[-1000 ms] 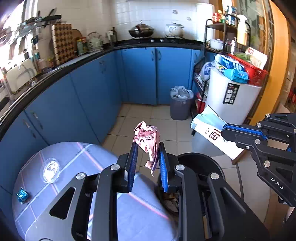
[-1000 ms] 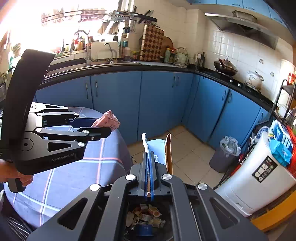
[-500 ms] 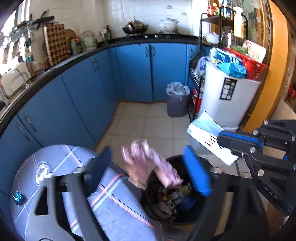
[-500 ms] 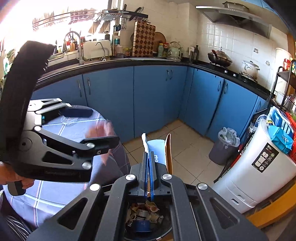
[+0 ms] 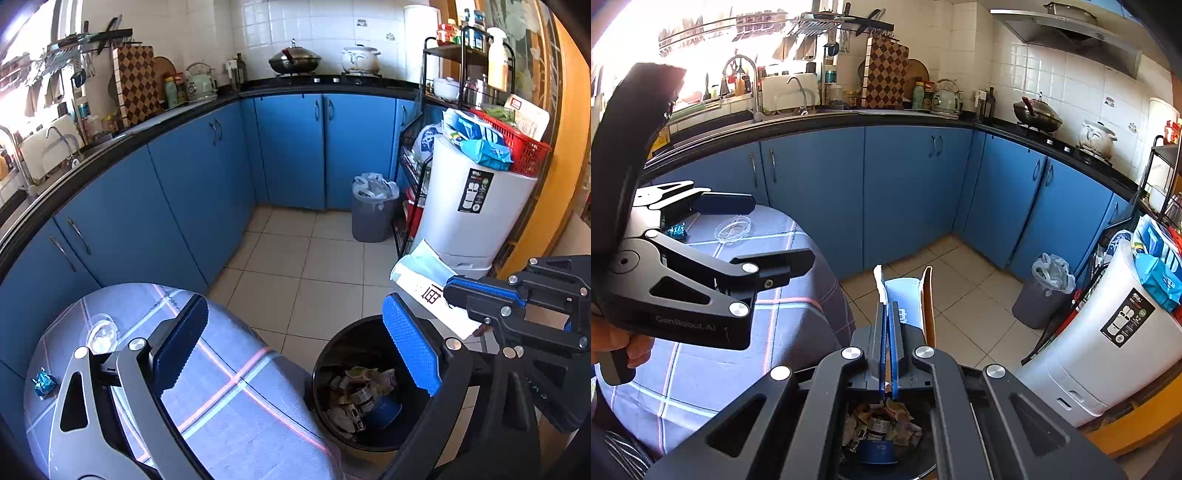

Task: Collect trash
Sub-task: 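Open the left gripper to drop the pink paper while the right releases the carton, then bring both grippers back over the table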

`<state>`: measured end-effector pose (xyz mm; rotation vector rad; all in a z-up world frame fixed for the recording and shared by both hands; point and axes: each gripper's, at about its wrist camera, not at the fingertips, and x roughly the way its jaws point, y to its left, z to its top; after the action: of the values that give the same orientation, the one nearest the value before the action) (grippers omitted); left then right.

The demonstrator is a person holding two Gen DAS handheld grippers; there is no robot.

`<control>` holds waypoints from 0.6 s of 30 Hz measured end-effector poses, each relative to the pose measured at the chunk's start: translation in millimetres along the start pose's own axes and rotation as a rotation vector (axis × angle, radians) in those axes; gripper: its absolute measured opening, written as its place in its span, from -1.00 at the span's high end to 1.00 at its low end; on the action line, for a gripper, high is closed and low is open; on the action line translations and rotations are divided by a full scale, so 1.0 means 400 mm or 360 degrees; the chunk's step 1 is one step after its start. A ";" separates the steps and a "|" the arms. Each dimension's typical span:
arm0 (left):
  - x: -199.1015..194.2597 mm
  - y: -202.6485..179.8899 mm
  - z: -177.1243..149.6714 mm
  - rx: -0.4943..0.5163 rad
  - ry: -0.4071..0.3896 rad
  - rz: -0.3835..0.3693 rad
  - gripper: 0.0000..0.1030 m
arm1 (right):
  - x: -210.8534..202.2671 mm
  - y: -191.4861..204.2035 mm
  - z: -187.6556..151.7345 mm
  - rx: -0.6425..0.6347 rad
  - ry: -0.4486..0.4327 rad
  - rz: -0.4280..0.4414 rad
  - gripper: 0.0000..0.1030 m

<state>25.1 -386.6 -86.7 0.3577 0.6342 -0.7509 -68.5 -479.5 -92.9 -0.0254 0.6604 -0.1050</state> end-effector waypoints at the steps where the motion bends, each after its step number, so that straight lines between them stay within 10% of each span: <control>1: -0.003 0.003 0.000 -0.0003 -0.0004 0.0001 -0.84 | 0.002 0.001 0.001 -0.0004 0.0001 -0.0008 0.96; 9: -0.013 0.029 0.002 -0.0036 -0.0020 0.0053 -0.92 | 0.019 0.017 0.006 -0.0045 0.0038 -0.0071 0.80; 11: -0.012 0.035 0.001 -0.0043 -0.0019 0.0060 -0.93 | 0.020 0.022 0.005 -0.0053 0.0040 -0.0066 0.24; 12: -0.013 0.038 -0.001 -0.0046 -0.0017 0.0060 -0.93 | 0.018 0.024 0.005 -0.0054 0.0031 -0.0060 -0.66; 18: -0.014 0.051 -0.003 -0.0076 -0.0019 0.0064 -0.93 | 0.006 0.025 0.008 -0.0050 -0.0018 -0.0078 -0.83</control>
<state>36.3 -369.4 -82.5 0.3210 0.6312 -0.6979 -63.5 -469.7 -92.4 -0.0727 0.6500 -0.1417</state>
